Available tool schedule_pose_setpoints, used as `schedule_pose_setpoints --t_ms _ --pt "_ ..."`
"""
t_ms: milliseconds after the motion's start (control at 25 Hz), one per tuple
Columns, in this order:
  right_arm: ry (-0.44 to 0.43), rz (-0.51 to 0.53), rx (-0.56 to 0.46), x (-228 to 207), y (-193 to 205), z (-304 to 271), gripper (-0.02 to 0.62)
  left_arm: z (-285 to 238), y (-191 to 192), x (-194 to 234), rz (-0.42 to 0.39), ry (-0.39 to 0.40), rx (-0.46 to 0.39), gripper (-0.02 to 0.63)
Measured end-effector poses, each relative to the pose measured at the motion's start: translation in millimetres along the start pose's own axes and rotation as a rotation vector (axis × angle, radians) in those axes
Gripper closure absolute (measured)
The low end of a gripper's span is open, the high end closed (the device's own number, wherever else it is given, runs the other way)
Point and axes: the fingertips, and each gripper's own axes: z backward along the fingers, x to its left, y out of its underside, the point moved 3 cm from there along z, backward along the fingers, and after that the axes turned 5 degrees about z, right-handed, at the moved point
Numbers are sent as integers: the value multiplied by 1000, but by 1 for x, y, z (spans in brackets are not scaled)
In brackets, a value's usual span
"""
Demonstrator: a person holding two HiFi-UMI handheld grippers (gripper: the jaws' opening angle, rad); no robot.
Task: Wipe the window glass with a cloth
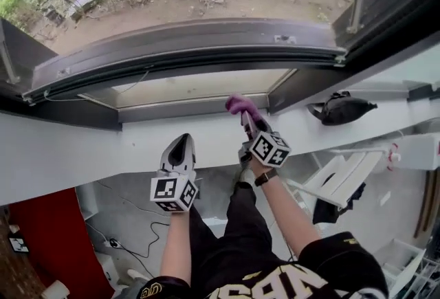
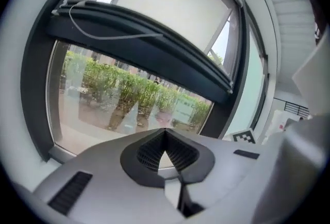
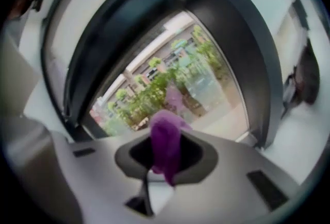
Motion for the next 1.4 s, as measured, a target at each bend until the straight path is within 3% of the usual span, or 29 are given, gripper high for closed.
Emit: schedule_pose_setpoints --t_ms 80,160,280,400,600,1000,1200,1400 --pt "-6 246 -48 60 -29 43 517 23 -39 -10 -53 32 -51 594" --pt "-9 390 -125 120 -52 81 517 51 -70 -12 -138 61 -85 594" --pt "-22 451 -220 201 -68 120 517 89 -102 0 -246 113 -86 594" --pt "-39 523 -265 273 -63 145 517 123 -131 8 -288 169 -80 595" --pt "-69 519 -249 346 -55 147 516 157 -174 23 -298 120 -130 594" --pt "-104 641 -301 361 -105 139 517 154 -211 5 -305 37 -236 594" --pt "-111 609 -334 354 -124 138 517 141 -211 -11 -317 63 -278 594" --pt "-104 629 -348 339 -137 146 517 137 -218 -32 -324 35 -299 594"
